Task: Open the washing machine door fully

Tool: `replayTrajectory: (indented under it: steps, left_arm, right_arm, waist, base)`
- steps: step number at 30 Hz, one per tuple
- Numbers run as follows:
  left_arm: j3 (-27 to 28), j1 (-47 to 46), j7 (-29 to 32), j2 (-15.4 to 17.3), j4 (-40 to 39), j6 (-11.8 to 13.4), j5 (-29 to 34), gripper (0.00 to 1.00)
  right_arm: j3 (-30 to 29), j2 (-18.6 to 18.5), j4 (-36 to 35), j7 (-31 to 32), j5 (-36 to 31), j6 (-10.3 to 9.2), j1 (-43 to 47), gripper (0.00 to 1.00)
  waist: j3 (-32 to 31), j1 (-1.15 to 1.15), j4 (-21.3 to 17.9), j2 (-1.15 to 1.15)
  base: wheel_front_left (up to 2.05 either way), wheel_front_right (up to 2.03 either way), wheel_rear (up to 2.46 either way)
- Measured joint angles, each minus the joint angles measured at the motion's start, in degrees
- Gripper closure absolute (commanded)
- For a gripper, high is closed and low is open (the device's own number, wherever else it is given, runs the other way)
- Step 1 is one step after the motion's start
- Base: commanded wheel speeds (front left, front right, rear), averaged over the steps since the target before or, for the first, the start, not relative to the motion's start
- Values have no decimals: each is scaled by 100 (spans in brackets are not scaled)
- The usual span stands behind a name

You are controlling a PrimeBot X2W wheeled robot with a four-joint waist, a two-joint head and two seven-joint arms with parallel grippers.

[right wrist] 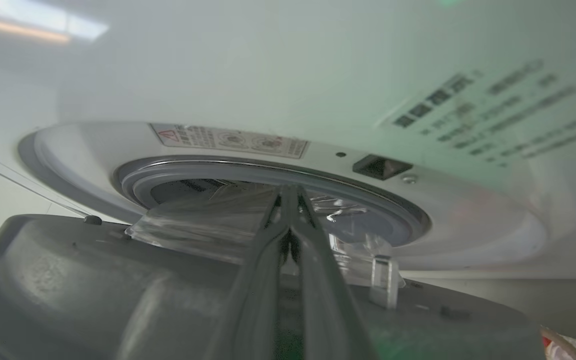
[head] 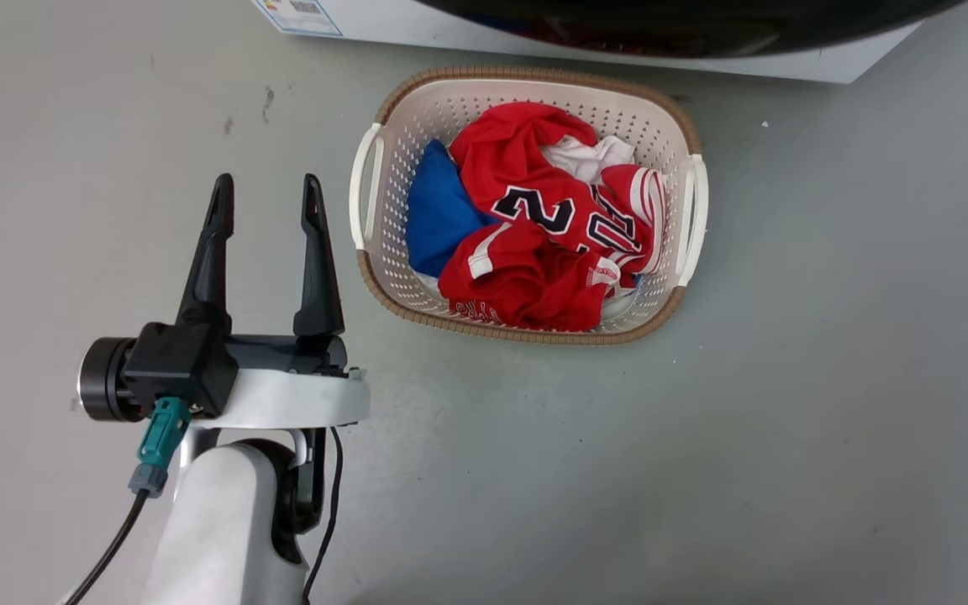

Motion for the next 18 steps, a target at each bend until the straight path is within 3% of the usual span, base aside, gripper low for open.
replayTrajectory:
  steps: [18]
  left_arm:
    - [267, 457, 0, 0, 92, -52, 146, 0]
  right_arm:
    - [259, 223, -706, 589, 249, 0, 1500, 100]
  waist:
    - [-734, 0, -199, 0]
  base:
    - [0, 0, 0]
